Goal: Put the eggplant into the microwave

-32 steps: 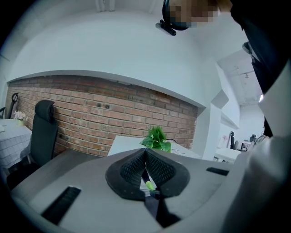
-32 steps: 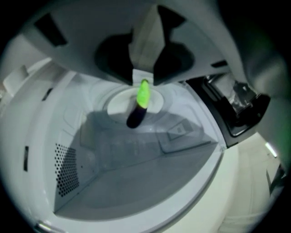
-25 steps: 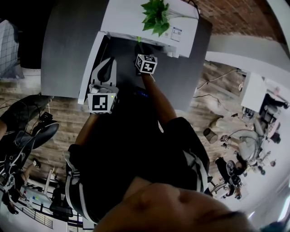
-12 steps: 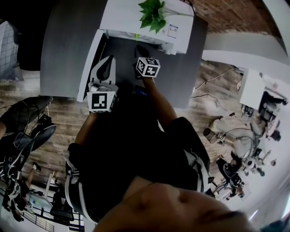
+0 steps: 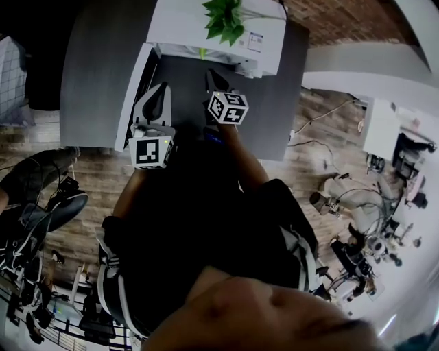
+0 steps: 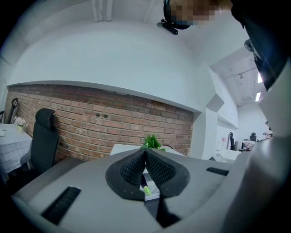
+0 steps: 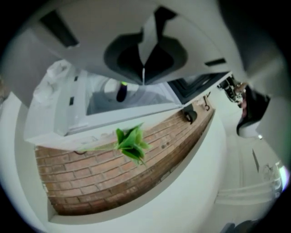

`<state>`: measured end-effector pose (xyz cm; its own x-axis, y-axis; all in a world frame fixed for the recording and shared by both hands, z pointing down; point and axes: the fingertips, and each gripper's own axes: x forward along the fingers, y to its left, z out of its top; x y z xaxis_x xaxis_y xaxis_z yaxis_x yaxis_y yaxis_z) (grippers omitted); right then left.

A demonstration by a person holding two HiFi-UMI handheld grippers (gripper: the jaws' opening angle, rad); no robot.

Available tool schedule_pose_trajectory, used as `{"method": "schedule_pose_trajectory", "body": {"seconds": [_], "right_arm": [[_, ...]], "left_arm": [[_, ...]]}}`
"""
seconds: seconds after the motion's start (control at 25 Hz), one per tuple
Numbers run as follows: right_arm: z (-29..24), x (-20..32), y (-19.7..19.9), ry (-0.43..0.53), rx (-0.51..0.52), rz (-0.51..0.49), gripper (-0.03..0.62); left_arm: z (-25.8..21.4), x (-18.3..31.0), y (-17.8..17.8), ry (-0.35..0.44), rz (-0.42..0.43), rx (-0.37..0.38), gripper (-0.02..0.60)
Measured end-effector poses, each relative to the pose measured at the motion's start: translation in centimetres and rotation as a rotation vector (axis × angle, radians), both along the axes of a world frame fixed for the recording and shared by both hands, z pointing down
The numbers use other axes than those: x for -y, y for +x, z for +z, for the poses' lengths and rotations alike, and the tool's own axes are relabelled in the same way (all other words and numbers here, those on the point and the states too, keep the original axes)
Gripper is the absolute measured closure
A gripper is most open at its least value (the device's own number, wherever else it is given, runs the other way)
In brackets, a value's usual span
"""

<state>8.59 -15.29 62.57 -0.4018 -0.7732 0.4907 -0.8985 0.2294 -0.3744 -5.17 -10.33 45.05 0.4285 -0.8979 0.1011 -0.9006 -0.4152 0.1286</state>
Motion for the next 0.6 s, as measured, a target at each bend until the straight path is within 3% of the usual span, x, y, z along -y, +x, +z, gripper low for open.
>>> {"method": "schedule_pose_trajectory", "body": {"seconds": [0.6], "right_arm": [[-8.0,-5.5,1.3,0.17,0.037,0.05,0.562]], "left_arm": [[0.2,-0.9,0.8,0.021,0.02,0.017,0.546]]}}
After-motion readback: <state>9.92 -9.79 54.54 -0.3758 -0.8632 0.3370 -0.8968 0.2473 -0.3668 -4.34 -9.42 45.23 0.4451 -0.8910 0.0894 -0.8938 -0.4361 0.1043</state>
